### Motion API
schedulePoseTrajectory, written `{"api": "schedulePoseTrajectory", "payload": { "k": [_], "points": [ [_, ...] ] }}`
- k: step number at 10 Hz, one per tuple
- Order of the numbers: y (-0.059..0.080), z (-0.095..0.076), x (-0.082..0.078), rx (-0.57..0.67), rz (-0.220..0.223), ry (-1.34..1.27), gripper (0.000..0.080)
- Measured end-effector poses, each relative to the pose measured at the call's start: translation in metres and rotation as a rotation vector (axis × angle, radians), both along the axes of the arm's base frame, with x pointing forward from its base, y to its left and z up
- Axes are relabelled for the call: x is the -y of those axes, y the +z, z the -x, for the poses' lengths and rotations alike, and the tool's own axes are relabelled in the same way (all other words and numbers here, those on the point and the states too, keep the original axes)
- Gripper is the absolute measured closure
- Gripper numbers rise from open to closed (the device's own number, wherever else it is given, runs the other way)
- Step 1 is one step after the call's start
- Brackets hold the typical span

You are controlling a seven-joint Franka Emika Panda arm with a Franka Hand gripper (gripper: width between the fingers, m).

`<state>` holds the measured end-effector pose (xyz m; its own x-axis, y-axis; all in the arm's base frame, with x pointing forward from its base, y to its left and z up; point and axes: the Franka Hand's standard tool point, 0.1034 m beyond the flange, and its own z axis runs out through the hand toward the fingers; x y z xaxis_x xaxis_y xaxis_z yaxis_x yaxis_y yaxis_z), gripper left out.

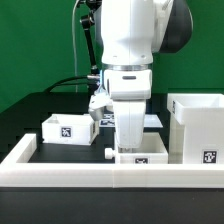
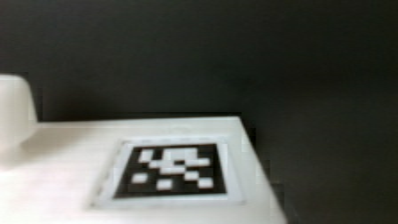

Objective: Assemble drawer

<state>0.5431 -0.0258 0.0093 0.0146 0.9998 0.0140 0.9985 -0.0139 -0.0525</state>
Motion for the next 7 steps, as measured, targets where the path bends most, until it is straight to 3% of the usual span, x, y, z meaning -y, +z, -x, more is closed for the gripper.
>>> {"api": "schedulePoseTrajectory", "payload": {
  "k": [2,4,7],
  "points": [
    [0.000,-0.001,-0.005,0.001,-0.002,-0.016,0.0758],
    [0.001,-0.001,-0.020,0.002,-0.006,-0.019,0.0758],
    [0.000,-0.003,-0.024,0.018,-0.004,-0.005,0.0758]
  ]
}}
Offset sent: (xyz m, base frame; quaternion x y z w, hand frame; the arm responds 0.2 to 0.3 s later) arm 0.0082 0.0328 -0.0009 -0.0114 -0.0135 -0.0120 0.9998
